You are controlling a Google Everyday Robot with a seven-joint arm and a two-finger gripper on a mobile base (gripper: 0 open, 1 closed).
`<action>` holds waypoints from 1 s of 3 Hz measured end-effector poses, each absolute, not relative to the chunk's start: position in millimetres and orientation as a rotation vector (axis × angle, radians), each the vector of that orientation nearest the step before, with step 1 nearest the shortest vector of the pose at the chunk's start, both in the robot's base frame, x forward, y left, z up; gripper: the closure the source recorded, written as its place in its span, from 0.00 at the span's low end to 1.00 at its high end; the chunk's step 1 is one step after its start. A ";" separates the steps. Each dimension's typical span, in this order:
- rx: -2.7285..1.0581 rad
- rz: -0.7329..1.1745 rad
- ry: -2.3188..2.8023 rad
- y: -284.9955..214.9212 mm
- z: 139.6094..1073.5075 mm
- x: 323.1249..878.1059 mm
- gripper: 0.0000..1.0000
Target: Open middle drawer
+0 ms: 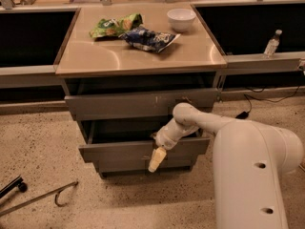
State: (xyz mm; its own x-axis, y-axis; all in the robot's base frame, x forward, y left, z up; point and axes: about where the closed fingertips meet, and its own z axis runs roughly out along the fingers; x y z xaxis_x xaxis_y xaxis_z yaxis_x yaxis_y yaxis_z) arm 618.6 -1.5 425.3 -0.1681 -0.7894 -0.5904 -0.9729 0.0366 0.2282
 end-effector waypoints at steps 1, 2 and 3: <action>-1.796 0.857 2.017 -1.4 425.2 618.4 0.00; -1.825 0.883 2.022 3.5 423.8 597.1 0.00; -1.824 0.883 2.022 3.5 426.7 597.0 0.00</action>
Offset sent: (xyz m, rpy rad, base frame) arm -0.0567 0.0101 -0.0004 -0.0246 0.0623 0.0561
